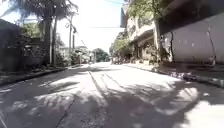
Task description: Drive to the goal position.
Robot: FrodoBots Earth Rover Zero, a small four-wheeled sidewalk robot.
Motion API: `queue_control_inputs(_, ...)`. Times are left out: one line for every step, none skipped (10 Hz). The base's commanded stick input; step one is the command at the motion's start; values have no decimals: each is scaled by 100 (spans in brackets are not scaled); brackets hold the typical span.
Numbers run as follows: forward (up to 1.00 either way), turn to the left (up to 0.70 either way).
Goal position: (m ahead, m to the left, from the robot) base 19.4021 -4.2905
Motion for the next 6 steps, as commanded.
queue_control_inputs(85, 0)
queue_control_inputs(85, 0)
queue_control_inputs(85, 0)
queue_control_inputs(85, 0)
queue_control_inputs(85, 0)
queue_control_inputs(85, 0)
